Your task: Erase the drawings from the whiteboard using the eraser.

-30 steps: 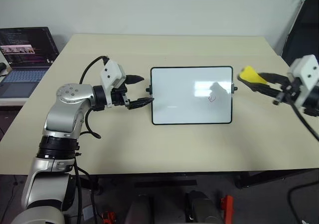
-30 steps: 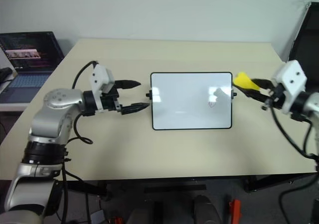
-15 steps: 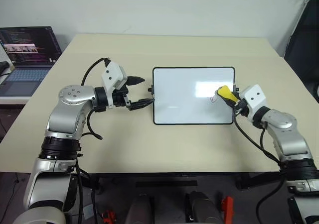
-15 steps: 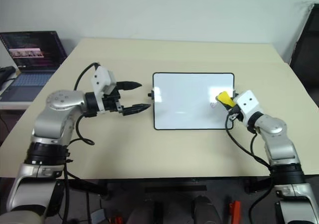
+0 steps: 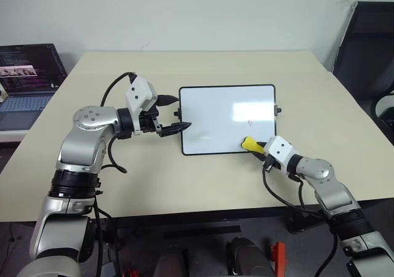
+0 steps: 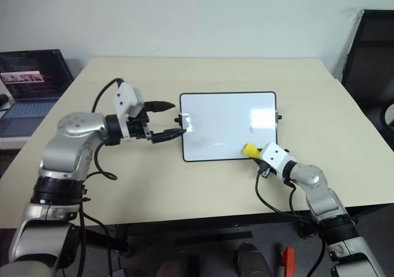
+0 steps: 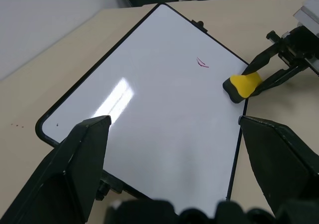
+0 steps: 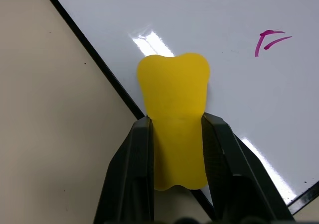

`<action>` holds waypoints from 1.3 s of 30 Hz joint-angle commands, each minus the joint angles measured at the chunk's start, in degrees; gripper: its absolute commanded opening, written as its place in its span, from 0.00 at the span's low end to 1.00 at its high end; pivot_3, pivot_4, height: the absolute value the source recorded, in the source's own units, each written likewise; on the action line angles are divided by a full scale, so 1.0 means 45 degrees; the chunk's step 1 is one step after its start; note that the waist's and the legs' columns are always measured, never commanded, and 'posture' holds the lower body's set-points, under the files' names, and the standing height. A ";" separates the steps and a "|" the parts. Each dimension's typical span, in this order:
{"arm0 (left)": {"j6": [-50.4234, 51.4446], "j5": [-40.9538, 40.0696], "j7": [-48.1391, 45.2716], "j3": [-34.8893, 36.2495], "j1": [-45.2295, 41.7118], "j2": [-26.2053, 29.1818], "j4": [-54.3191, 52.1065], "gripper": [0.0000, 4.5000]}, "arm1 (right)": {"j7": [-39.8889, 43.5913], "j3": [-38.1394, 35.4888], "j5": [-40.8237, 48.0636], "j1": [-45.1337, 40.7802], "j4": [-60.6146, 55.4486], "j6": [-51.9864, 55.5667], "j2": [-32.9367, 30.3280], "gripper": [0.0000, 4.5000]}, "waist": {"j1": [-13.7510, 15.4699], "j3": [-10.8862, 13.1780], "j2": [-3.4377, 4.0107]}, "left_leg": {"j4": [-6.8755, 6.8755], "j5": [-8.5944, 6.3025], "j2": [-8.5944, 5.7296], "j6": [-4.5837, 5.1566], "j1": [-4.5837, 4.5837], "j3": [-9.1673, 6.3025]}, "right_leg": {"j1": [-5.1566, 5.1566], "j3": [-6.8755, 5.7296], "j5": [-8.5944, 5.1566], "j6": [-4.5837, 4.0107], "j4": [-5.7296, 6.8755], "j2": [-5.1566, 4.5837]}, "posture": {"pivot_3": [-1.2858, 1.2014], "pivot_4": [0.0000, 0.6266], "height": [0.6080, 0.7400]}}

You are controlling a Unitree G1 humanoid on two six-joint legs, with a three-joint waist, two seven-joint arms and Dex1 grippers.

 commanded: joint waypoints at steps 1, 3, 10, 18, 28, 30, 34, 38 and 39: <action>-0.0145 -0.0090 0.0088 0.0196 -0.0204 0.0040 -0.0354 1.00 | -0.1382 -0.0588 -0.0549 -0.0939 0.0964 0.0183 0.0213 0.22 | -0.0063 0.0000 0.0000 | 0.0001 0.0000 0.0000 0.0000 0.0000 0.0002 | -0.0001 0.0002 0.0004 0.0002 0.0000 0.0000 | 0.52 0.24 1.00; -0.0164 -0.0073 0.0123 0.0149 -0.0230 -0.0037 -0.0325 1.00 | -0.2497 -0.0854 -0.0913 -0.1569 0.1380 0.0183 0.0368 0.22 | -0.0084 0.0001 0.0000 | 0.0002 0.0004 0.0000 0.0004 -0.0001 0.0010 | -0.0008 0.0016 0.0021 0.0004 -0.0002 0.0000 | 0.52 0.24 1.00; -0.0132 -0.0117 0.0206 0.0155 -0.0142 -0.0094 -0.0425 1.00 | -0.4106 -0.0922 -0.1655 -0.1839 0.1957 0.0544 0.0598 0.22 | 0.0014 0.0000 -0.0002 | -0.0014 0.0010 -0.0004 0.0011 -0.0030 0.0001 | -0.0021 0.0008 0.0009 0.0000 -0.0018 -0.0001 | 0.52 0.24 1.00; -0.0167 -0.0118 0.0189 0.0147 -0.0175 -0.0134 -0.0377 1.00 | -0.2290 -0.0325 -0.0935 -0.1009 0.0344 0.0689 0.0795 0.22 | -0.0017 -0.0001 -0.0003 | -0.0020 0.0009 -0.0002 0.0009 -0.0036 0.0001 | -0.0021 0.0008 0.0009 0.0005 -0.0035 -0.0003 | 0.52 0.24 1.00; -0.0219 -0.0051 0.0208 0.0058 -0.0234 -0.0376 -0.0319 1.00 | -0.0925 0.0653 -0.0833 -0.0483 -0.0647 0.1662 0.1292 0.22 | -0.0049 0.0005 -0.0001 | -0.0052 0.0008 0.0006 0.0009 -0.0050 -0.0002 | -0.0053 0.0002 -0.0006 -0.0012 -0.0033 0.0007 | 0.52 0.24 1.00; -0.0212 -0.0051 0.0209 0.0047 -0.0229 -0.0399 -0.0333 1.00 | -0.1497 0.0258 -0.0926 -0.0769 -0.0365 0.1758 0.1278 0.22 | -0.0039 0.0006 0.0000 | -0.0045 0.0008 0.0004 0.0009 -0.0051 -0.0002 | -0.0051 0.0001 -0.0003 -0.0008 -0.0037 0.0004 | 0.52 0.24 1.00; -0.0206 -0.0051 0.0198 0.0022 -0.0248 -0.0434 -0.0320 1.00 | -0.2725 -0.0234 -0.1471 -0.1333 0.0667 0.1801 0.0799 0.22 | -0.0001 0.0006 -0.0001 | -0.0030 0.0009 0.0000 0.0010 -0.0047 -0.0005 | -0.0049 0.0001 0.0000 -0.0007 -0.0035 -0.0005 | 0.52 0.24 1.00; -0.0234 -0.0040 0.0185 -0.0011 -0.0301 -0.0492 -0.0264 1.00 | -0.3777 -0.0726 -0.1762 -0.1663 0.1574 0.2073 0.0422 0.22 | 0.0019 0.0000 -0.0011 | -0.0021 0.0009 -0.0009 0.0010 -0.0046 -0.0003 | -0.0043 0.0001 0.0001 -0.0006 -0.0041 -0.0022 | 0.52 0.24 1.00; -0.0241 -0.0037 0.0180 -0.0016 -0.0313 -0.0509 -0.0251 1.00 | -0.3883 -0.0761 -0.1833 -0.1657 0.1685 0.2121 0.0318 0.22 | 0.0021 -0.0004 -0.0017 | -0.0021 0.0009 -0.0009 0.0010 -0.0046 -0.0002 | -0.0040 0.0000 0.0000 -0.0006 -0.0043 -0.0023 | 0.52 0.24 1.00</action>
